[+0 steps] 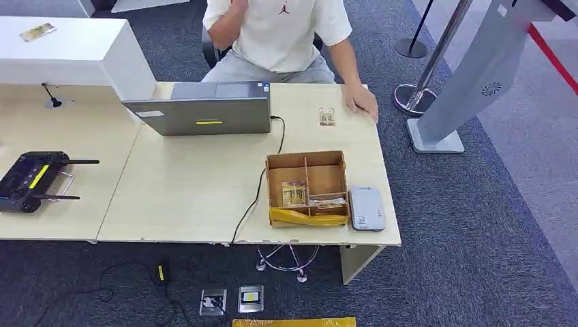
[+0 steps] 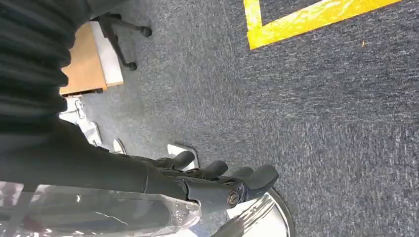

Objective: Pass the card to the sensor for recognition and then transmit it.

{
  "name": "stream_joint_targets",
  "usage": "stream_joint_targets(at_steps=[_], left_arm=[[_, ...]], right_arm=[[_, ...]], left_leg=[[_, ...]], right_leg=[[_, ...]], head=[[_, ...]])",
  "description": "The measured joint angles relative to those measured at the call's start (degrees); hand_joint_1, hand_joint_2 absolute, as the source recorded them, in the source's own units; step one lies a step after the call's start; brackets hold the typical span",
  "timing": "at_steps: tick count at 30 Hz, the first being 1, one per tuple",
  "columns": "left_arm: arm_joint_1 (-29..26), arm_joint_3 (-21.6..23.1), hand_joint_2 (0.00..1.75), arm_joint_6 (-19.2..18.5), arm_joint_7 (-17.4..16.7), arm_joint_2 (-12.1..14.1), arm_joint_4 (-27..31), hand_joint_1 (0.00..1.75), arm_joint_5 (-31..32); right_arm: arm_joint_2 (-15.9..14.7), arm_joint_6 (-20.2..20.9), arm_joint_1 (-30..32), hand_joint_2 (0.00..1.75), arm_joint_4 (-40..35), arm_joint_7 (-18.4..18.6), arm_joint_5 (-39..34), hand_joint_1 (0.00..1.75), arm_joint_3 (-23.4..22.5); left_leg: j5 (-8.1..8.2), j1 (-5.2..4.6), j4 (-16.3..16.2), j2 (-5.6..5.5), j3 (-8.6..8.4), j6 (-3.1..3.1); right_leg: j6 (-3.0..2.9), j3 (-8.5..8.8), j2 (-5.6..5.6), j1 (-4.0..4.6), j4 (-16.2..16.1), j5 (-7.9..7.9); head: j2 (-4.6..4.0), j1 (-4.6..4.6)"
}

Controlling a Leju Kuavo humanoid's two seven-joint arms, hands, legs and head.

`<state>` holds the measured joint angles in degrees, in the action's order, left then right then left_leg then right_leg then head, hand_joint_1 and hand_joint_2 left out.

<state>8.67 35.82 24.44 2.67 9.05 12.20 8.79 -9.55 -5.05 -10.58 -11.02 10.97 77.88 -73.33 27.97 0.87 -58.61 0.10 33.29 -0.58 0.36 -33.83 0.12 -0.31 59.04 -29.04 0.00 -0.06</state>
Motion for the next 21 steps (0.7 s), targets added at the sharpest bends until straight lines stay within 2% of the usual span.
stream_joint_targets(at_steps=[4, 13, 19, 21], left_arm=[[0.1, 0.0, 0.00, 0.0, 0.0, 0.0, 0.0, 0.00, -0.9], [0.6, -0.8, 0.00, -1.6, 0.0, 0.2, 0.0, 0.00, -7.3], [0.6, -5.8, 0.00, -7.6, -2.7, 0.2, 0.0, 0.00, -21.8], [0.5, -8.0, 0.00, -9.4, -3.7, 0.2, 0.0, 0.00, -24.7]], right_arm=[[0.0, 0.0, 0.0, 1.75, 0.0, 0.1, 0.0, 0.00, 0.0], [0.0, 0.0, 0.0, 1.75, 0.0, 0.5, -0.6, 0.00, 0.0], [0.0, 0.3, 0.0, 1.75, 0.0, 0.8, -0.4, 0.00, 0.0], [0.0, 0.5, 0.0, 1.75, 0.0, 1.0, -0.2, 0.00, 0.0]], left_leg=[[0.00, 0.00, 0.0, 0.00, 0.00, 0.00], [0.00, 0.00, 0.0, 0.00, -0.01, 0.00], [0.00, 0.00, 0.0, 0.00, 0.00, 0.00], [0.00, 0.00, 0.0, 0.00, 0.00, 0.00]], right_leg=[[0.00, 0.00, 0.00, 0.00, 0.0, 0.00], [0.00, 0.00, 0.00, 0.00, 0.0, 0.00], [0.00, 0.01, 0.00, 0.00, 0.0, 0.00], [0.00, 0.02, 0.00, 0.00, 0.0, 0.00]], head=[[0.00, 0.00], [0.00, 0.00], [0.00, 0.02], [0.00, 0.00]])
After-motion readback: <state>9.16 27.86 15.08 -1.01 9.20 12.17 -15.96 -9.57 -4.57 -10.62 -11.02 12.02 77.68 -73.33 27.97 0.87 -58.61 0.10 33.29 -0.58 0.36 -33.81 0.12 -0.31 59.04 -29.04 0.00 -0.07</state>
